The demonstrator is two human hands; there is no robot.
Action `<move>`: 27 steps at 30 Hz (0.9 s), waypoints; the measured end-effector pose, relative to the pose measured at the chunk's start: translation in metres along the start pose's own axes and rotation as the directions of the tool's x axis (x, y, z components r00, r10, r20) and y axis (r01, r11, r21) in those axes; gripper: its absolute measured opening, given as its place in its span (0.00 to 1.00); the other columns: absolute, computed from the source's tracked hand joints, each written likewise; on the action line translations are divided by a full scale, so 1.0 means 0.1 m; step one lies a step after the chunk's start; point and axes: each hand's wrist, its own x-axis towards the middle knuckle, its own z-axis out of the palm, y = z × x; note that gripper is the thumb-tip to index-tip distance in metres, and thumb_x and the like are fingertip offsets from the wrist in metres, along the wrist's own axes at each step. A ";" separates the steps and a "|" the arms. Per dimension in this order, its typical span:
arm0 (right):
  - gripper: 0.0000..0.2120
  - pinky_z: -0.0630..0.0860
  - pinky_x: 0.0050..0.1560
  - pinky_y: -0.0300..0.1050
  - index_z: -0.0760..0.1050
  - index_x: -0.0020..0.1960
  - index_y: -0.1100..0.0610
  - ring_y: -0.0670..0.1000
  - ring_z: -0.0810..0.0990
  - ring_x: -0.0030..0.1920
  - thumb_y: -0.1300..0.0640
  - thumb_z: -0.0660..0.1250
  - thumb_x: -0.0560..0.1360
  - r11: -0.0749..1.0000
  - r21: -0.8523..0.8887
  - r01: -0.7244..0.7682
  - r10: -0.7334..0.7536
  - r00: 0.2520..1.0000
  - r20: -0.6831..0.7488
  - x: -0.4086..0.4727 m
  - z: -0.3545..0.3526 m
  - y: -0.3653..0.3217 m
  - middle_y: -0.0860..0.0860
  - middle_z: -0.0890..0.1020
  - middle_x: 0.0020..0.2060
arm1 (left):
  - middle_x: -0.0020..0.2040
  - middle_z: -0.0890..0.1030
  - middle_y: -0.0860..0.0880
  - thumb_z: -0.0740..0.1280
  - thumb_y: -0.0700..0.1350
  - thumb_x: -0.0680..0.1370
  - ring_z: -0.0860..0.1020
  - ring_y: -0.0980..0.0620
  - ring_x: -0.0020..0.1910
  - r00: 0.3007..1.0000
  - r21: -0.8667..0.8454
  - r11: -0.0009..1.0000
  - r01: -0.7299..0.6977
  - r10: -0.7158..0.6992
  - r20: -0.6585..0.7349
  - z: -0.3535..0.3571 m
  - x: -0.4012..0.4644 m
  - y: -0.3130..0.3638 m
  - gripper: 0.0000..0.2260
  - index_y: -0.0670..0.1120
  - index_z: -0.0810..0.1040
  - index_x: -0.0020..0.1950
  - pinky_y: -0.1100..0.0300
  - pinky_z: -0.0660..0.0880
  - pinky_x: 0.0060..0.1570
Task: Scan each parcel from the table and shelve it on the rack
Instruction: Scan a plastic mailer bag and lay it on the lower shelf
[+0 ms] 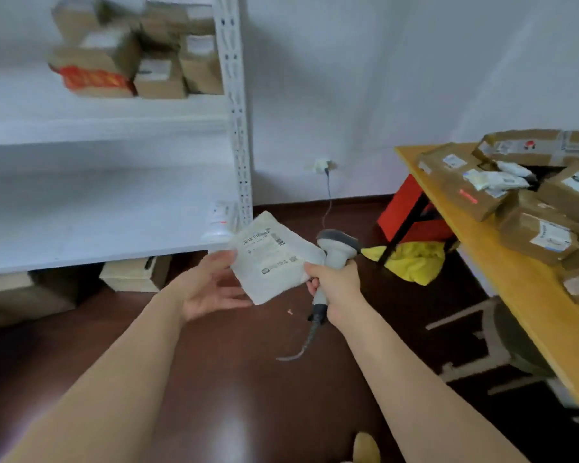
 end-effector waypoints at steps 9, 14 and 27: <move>0.19 0.75 0.30 0.41 0.71 0.56 0.56 0.53 0.75 0.32 0.74 0.64 0.70 0.970 -0.242 0.008 0.030 0.988 0.153 -0.02 1.96 0.62 0.60 0.80 0.48 | 0.62 0.78 0.45 0.71 0.25 0.70 0.80 0.43 0.57 0.905 -0.066 0.981 -0.184 0.143 -0.401 -1.59 -0.06 0.40 0.36 0.44 0.62 0.72 0.44 0.79 0.52; 0.20 0.76 0.37 0.45 0.69 0.58 0.54 0.53 0.76 0.36 0.72 0.63 0.71 0.937 -0.347 -0.023 0.058 0.994 0.090 0.51 2.76 0.81 0.57 0.78 0.44 | 0.61 0.81 0.40 0.71 0.27 0.70 0.82 0.41 0.55 0.911 -0.012 0.998 -0.055 0.045 -0.410 -2.37 0.32 0.87 0.27 0.38 0.72 0.68 0.47 0.81 0.47; 0.18 0.78 0.33 0.41 0.71 0.59 0.57 0.51 0.75 0.32 0.71 0.64 0.73 0.899 -0.436 -0.030 0.031 1.000 -0.005 1.96 3.91 0.74 0.55 0.77 0.43 | 0.62 0.77 0.39 0.69 0.30 0.76 0.78 0.41 0.53 0.800 0.117 0.993 0.004 0.067 -0.596 -3.27 2.06 1.82 0.25 0.38 0.67 0.72 0.47 0.77 0.53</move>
